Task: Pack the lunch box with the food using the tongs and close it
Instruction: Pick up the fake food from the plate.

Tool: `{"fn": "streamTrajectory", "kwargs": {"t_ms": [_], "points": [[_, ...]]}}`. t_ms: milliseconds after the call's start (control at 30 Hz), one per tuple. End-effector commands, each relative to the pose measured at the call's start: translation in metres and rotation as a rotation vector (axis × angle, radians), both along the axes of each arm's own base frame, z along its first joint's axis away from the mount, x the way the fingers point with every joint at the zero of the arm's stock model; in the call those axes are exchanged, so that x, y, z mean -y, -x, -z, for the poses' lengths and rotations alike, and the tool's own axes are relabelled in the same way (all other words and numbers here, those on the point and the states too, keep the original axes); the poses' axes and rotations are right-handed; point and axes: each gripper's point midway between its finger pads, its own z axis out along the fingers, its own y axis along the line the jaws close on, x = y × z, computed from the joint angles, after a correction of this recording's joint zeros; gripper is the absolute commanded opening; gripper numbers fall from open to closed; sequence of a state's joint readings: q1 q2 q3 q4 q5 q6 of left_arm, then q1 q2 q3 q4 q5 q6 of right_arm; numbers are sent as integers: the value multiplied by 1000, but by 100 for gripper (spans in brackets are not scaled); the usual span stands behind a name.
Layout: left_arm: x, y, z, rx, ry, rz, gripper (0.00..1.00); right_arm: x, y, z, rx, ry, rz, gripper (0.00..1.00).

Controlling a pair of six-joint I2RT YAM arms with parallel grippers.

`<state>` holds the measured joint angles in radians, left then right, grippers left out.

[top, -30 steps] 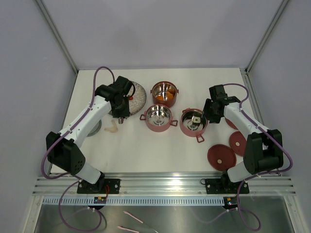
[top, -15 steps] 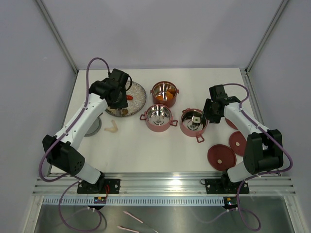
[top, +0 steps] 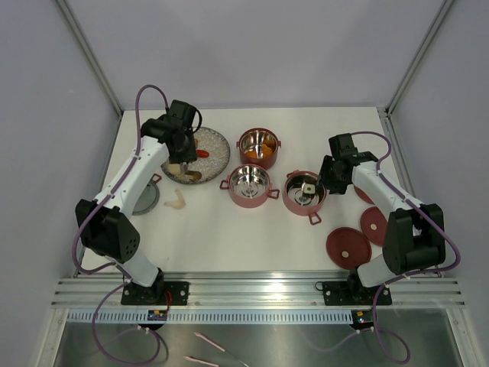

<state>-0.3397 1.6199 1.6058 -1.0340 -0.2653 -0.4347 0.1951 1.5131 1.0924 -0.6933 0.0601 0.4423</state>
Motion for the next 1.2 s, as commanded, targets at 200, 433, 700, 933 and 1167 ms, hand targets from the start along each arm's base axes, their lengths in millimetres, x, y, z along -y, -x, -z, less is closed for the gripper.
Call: {"fn": "streamTrajectory", "kwargs": {"t_ms": [200, 433, 700, 933, 1167], "points": [[8, 13, -7, 26, 88, -7, 37, 1, -4, -12, 34, -7, 8, 53], [6, 34, 5, -31, 94, 3, 38, -4, -7, -13, 36, -26, 2, 53], [18, 49, 2, -54, 149, 107, 38, -5, -7, -13, 35, -34, -6, 53], [11, 59, 10, -93, 104, 141, 38, -6, -7, -12, 32, -38, -8, 53], [1, 62, 16, -113, 40, 165, 38, -6, -7, -12, 34, -38, -8, 53]]}}
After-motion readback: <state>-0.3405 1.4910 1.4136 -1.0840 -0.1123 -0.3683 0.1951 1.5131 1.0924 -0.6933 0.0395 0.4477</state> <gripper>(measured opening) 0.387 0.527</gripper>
